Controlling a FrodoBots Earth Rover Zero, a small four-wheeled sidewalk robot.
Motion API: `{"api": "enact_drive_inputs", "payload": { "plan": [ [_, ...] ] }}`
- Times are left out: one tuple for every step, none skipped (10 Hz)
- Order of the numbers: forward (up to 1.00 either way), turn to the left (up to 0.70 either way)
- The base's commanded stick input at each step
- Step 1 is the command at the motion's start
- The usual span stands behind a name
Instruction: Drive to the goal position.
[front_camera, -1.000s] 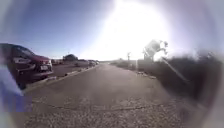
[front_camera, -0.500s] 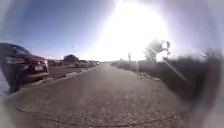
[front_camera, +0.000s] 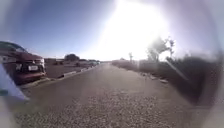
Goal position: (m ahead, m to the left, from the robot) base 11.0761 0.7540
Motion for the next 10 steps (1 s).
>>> {"api": "enact_drive_inputs", "payload": {
  "plan": [
    [0.7,0.0],
    [0.7,0.0],
    [0.7,0.0],
    [0.7,0.0],
    [0.7,0.0],
    [0.7,0.0],
    [0.7,0.0],
    [0.7,0.0],
    [0.7,0.0],
    [0.7,0.0]
  ]
}}
